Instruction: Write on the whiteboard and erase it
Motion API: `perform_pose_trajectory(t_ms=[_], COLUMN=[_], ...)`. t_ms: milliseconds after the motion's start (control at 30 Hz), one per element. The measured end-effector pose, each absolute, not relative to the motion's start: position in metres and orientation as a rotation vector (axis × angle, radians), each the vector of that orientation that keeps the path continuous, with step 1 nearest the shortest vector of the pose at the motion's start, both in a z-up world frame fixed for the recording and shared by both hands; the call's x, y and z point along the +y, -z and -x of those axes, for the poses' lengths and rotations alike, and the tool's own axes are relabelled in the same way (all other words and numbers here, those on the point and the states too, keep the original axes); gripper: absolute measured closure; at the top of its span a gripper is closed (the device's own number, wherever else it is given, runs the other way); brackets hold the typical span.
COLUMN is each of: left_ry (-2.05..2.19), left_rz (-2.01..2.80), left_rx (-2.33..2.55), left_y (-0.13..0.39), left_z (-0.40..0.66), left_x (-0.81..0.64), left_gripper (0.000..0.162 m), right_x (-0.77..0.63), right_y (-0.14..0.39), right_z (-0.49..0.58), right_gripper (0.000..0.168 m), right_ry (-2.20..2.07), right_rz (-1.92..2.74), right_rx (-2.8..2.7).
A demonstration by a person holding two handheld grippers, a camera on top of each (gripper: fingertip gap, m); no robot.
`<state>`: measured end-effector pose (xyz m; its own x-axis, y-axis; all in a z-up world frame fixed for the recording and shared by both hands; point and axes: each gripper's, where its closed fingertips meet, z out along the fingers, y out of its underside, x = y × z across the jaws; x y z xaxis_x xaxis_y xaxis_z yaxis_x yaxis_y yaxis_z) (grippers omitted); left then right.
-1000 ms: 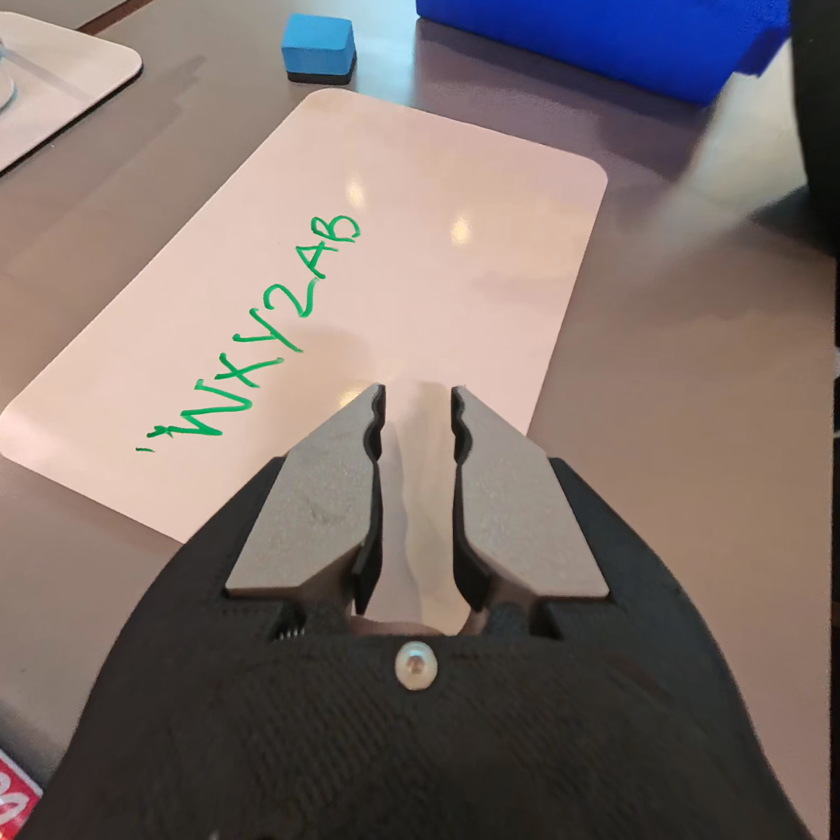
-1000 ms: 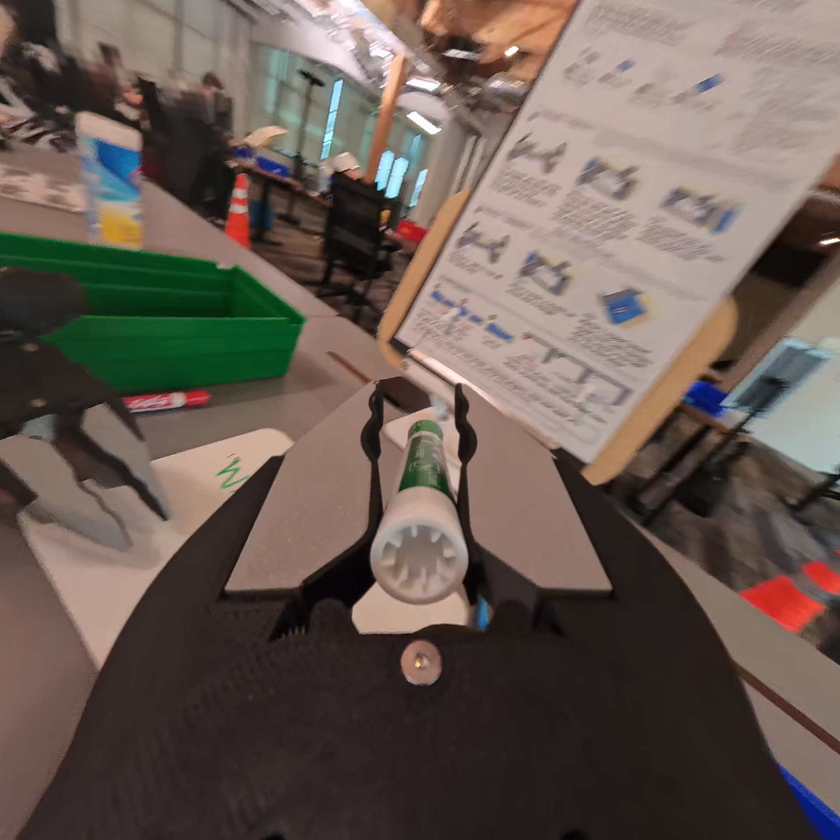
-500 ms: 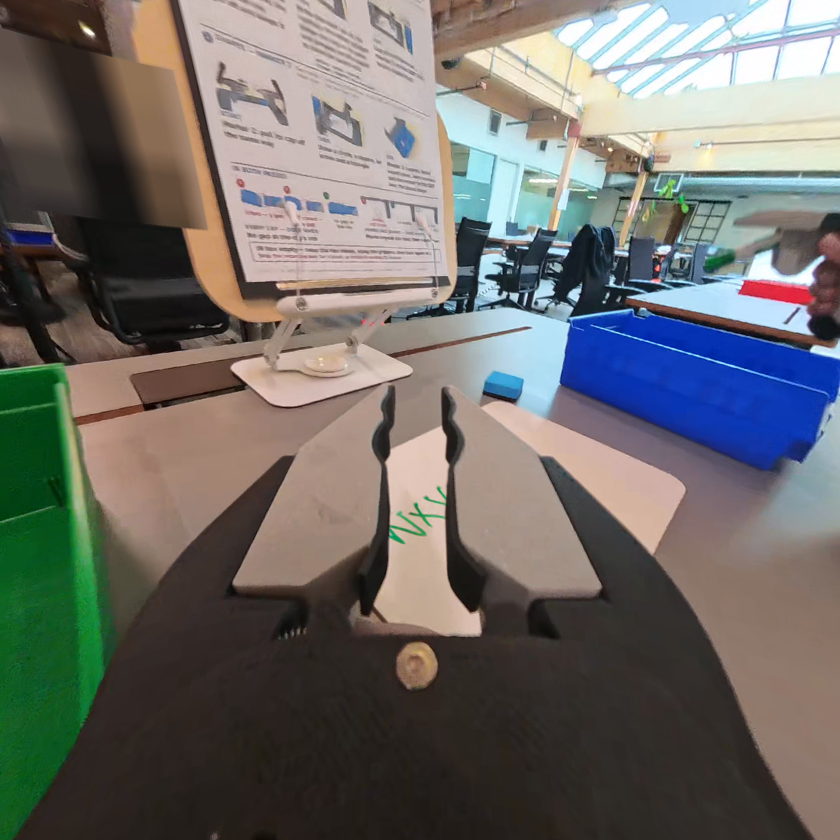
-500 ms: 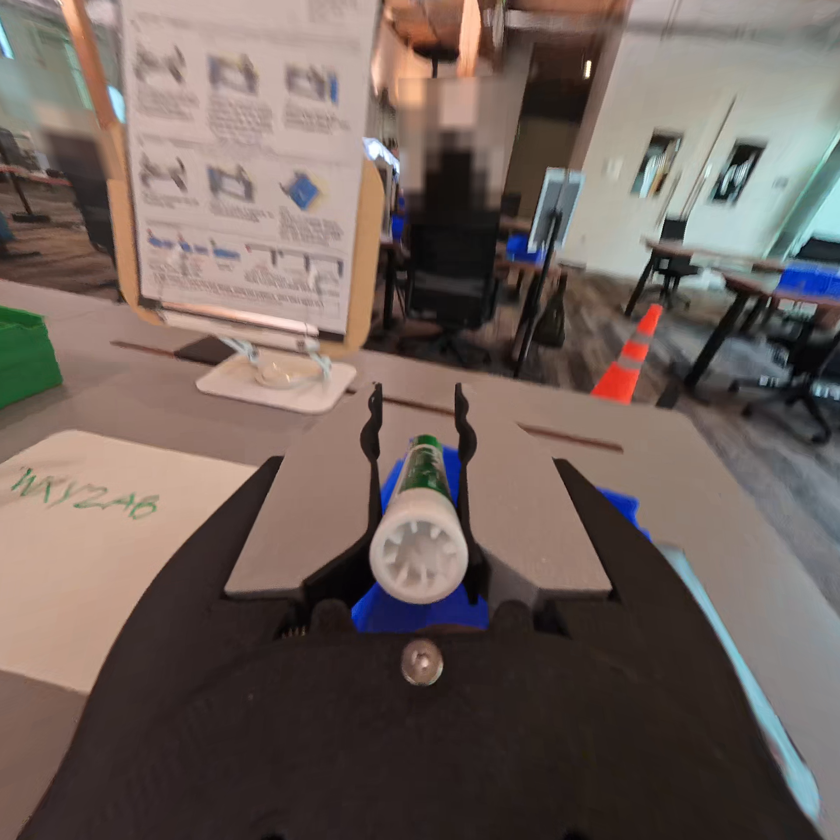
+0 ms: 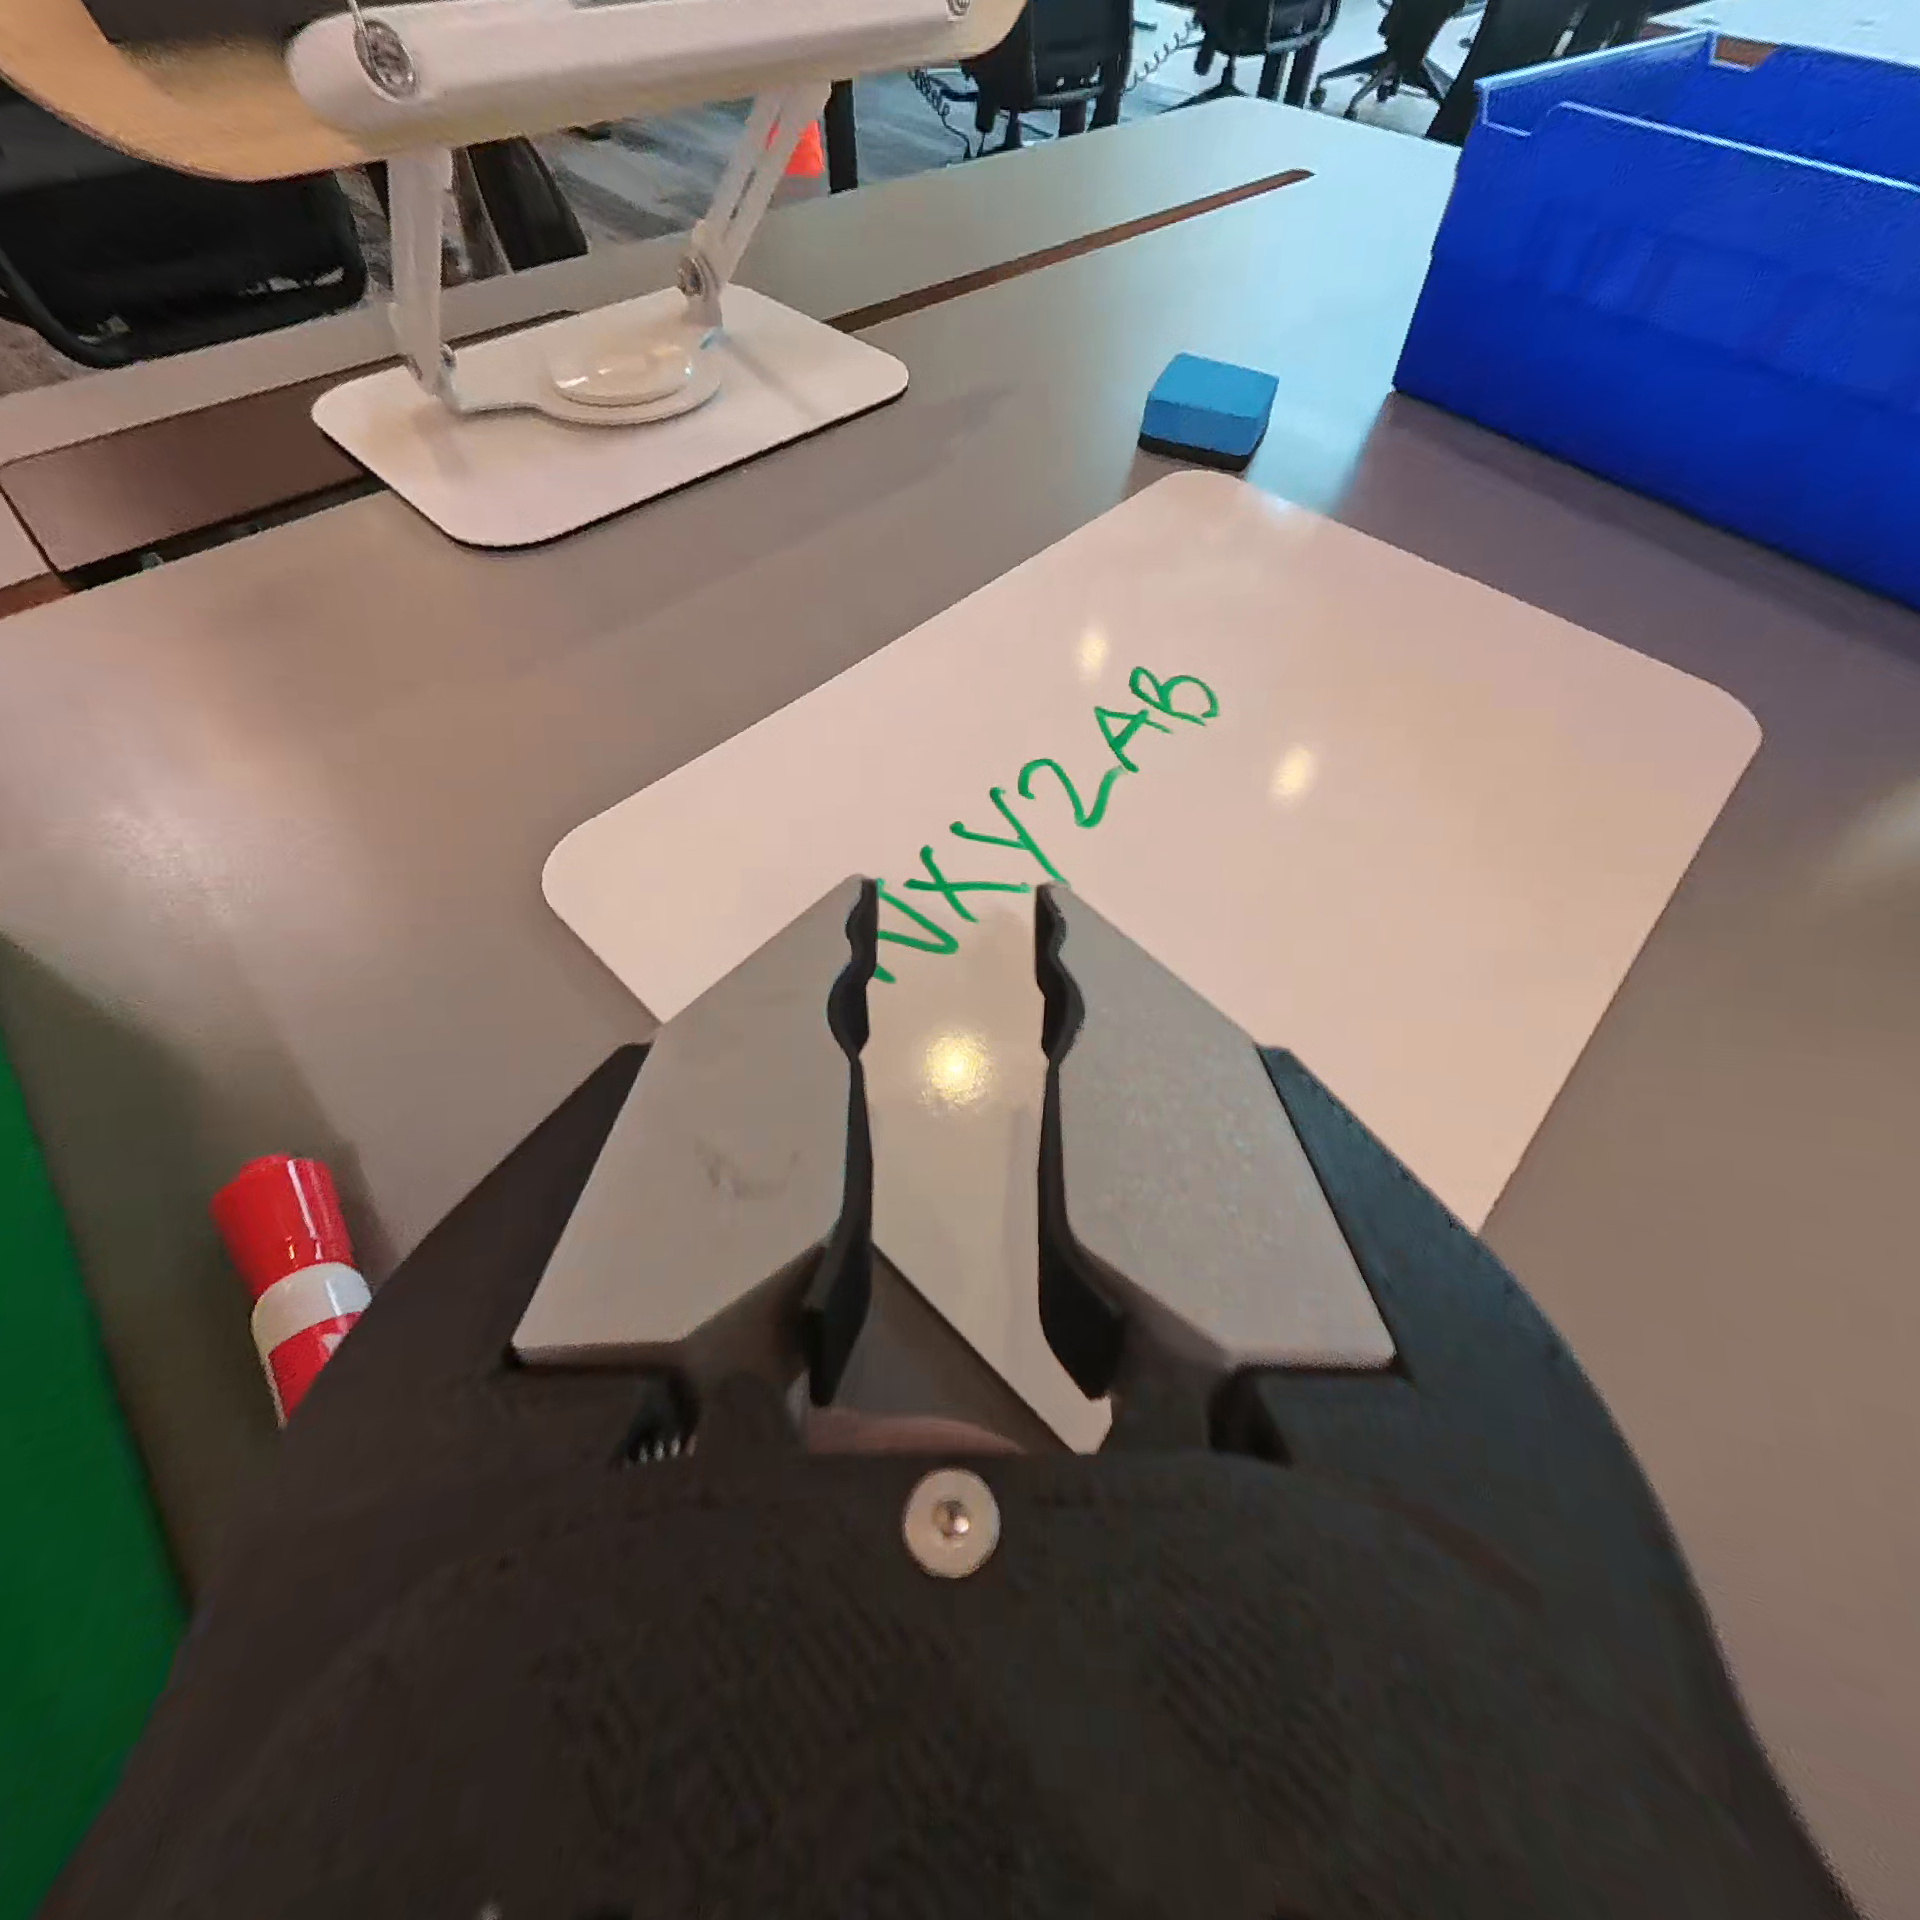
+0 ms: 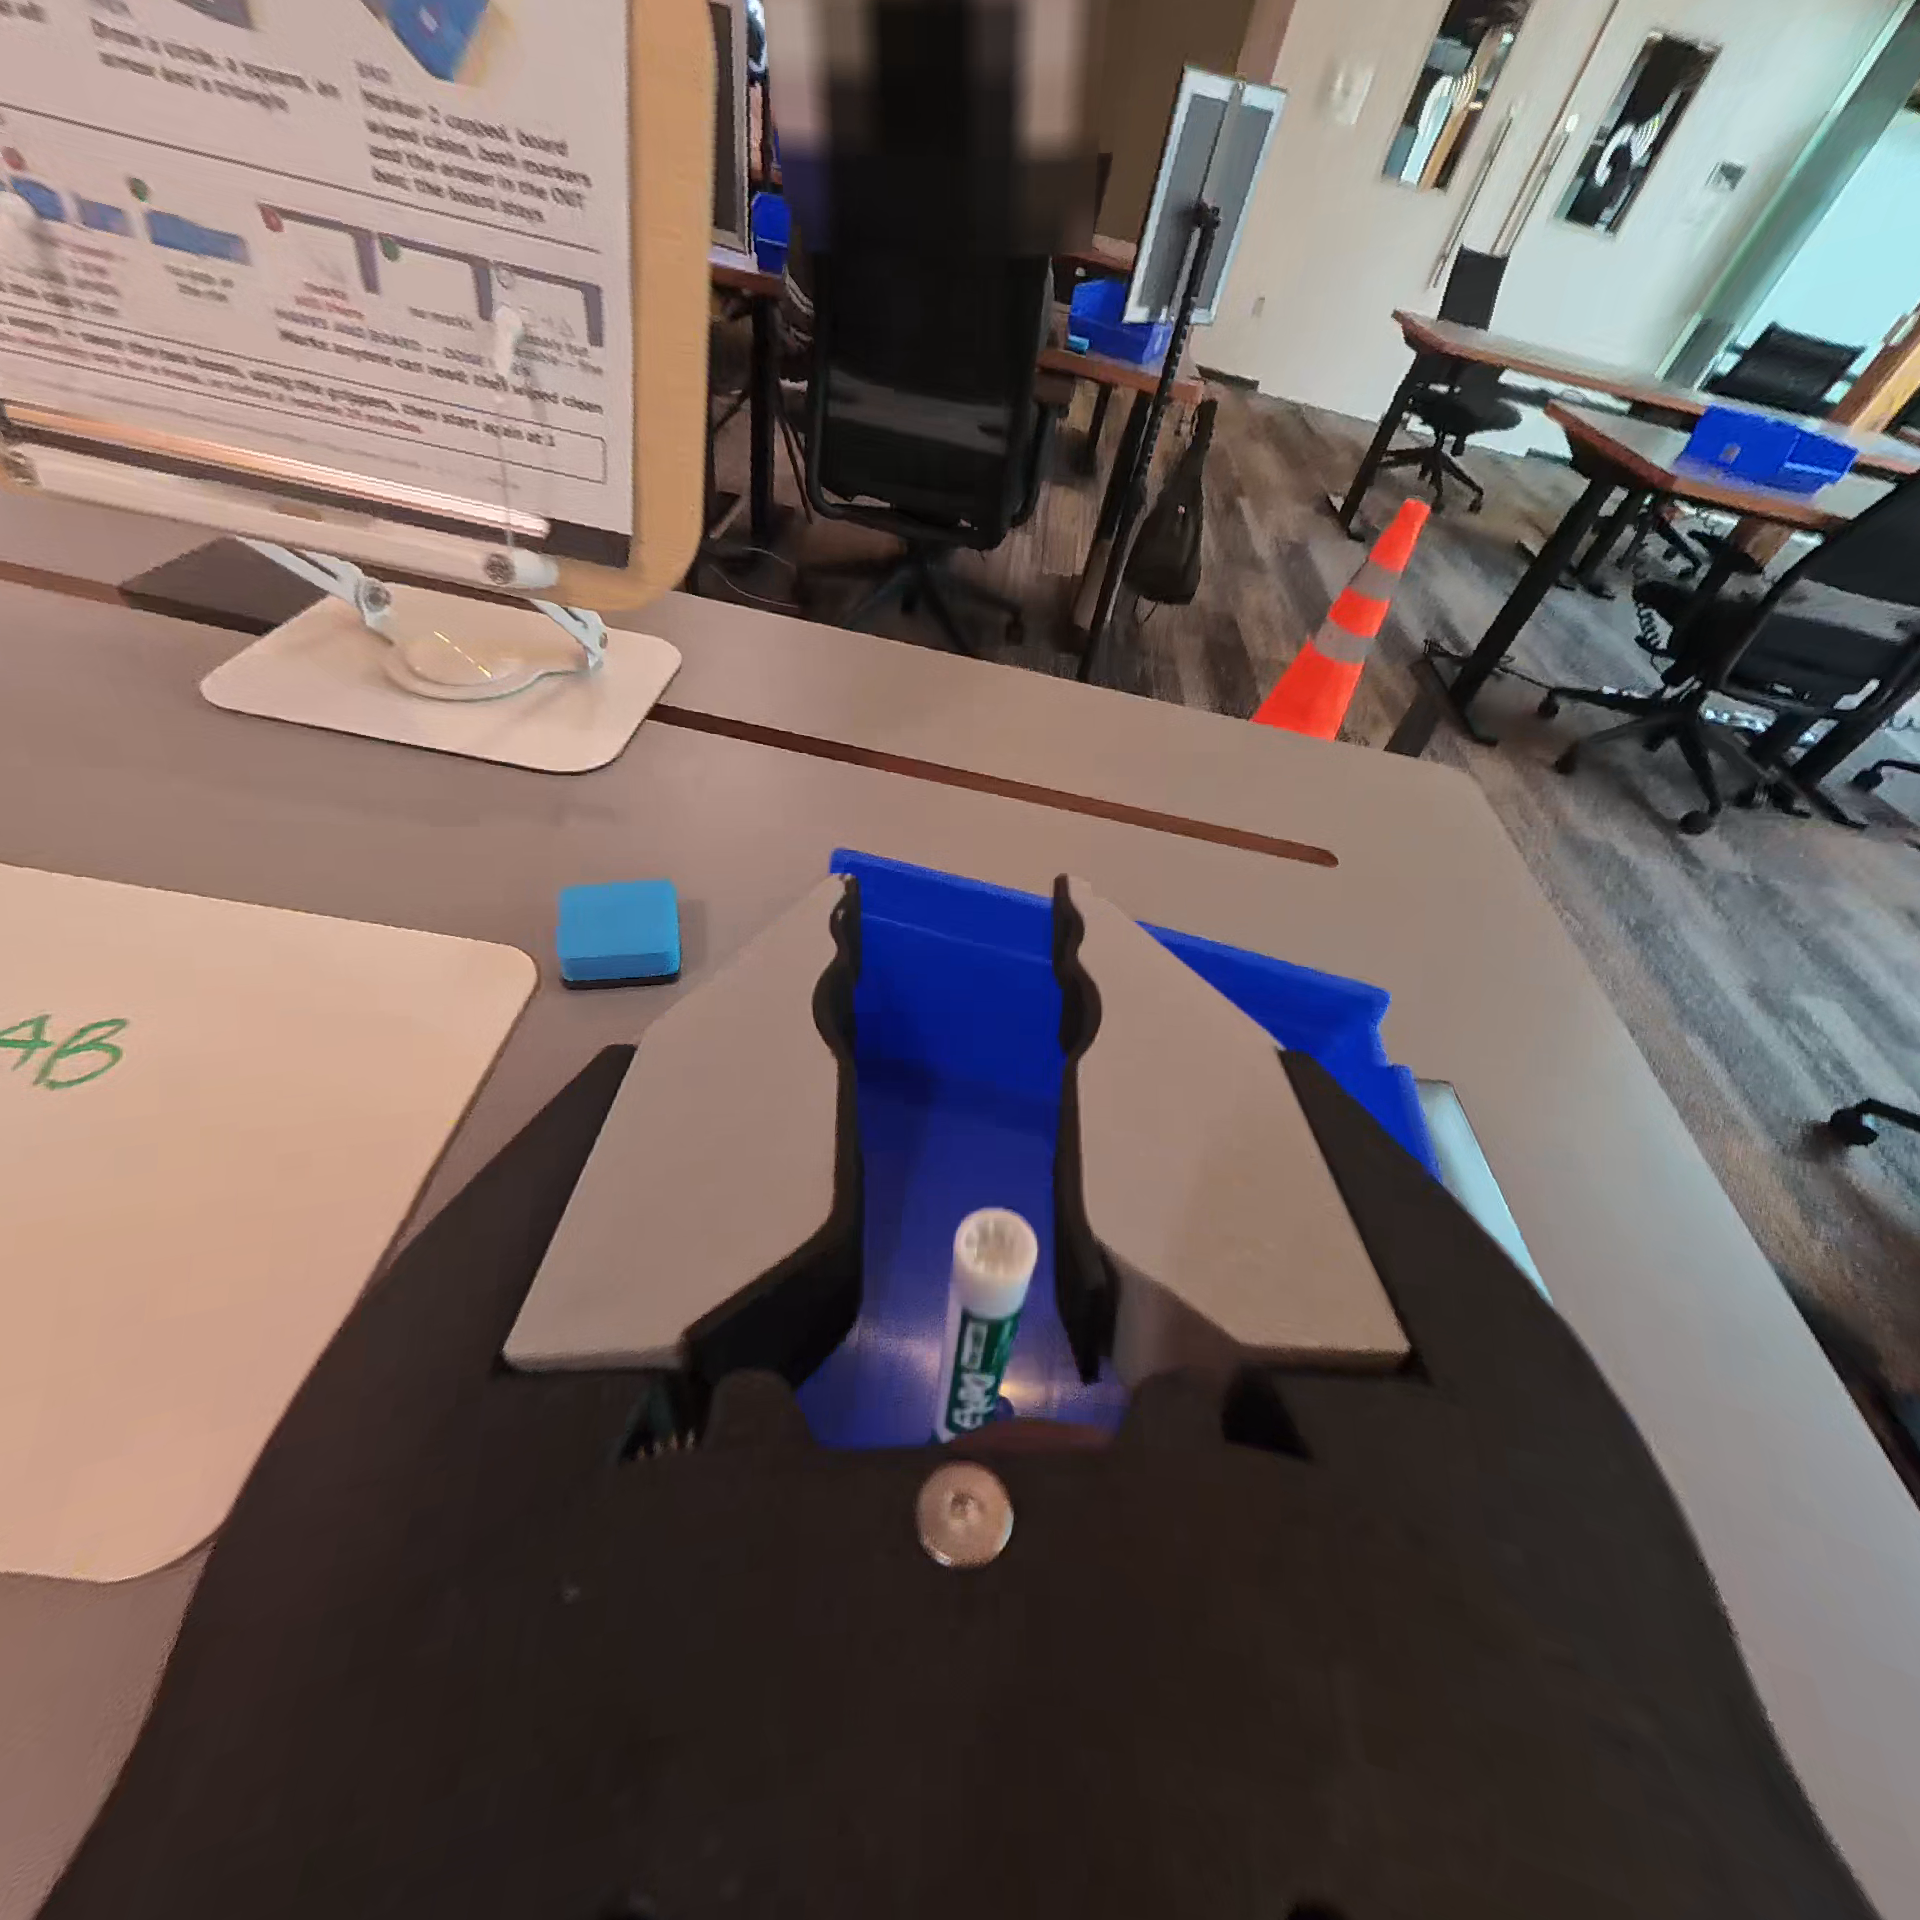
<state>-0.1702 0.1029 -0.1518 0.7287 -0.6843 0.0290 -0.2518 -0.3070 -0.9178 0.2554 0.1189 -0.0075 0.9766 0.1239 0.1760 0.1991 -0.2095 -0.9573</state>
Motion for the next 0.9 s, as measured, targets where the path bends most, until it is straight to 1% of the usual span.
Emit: perform_pose_trajectory(t_ms=[200, 300, 400, 500, 567, 633, 733, 900], left_ry=[0.529, 0.528, 0.521, 0.52, 0.518, 0.523, 0.527, 0.51], left_rz=[1.861, 1.865, 1.866, 1.867, 1.866, 1.865, 1.86, 1.87], left_rx=[0.695, 0.699, 0.709, 0.707, 0.703, 0.7, 0.709, 0.741], left_y=[0.147, 0.148, 0.149, 0.149, 0.148, 0.148, 0.147, 0.151], left_z=[0.173, 0.173, 0.172, 0.173, 0.174, 0.174, 0.172, 0.168], left_x=[0.104, 0.104, 0.104, 0.104, 0.105, 0.104, 0.103, 0.101], left_gripper=[0.136, 0.136, 0.136, 0.136, 0.136, 0.136, 0.136, 0.136], right_x=[0.09, 0.074, 0.073, 0.087, 0.101, 0.112, 0.117, 0.136], right_y=[-0.049, -0.057, -0.033, 0.001, 0.016, 0.028, 0.051, 0.069], right_z=[-0.181, -0.127, -0.073, -0.037, -0.023, -0.013, -0.002, -0.018], right_gripper=[0.136, 0.136, 0.135, 0.134, 0.138, 0.143, 0.142, 0.133], right_ry=[-0.175, -0.33, -0.42, -0.406, -0.39, -0.397, -0.468, -0.327], right_rz=[1.537, 1.486, 1.555, 1.628, 1.634, 1.621, 1.68, 1.737], right_rx=[-0.397, -0.54, -0.721, -0.841, -0.861, -0.865, -0.89, -0.84])
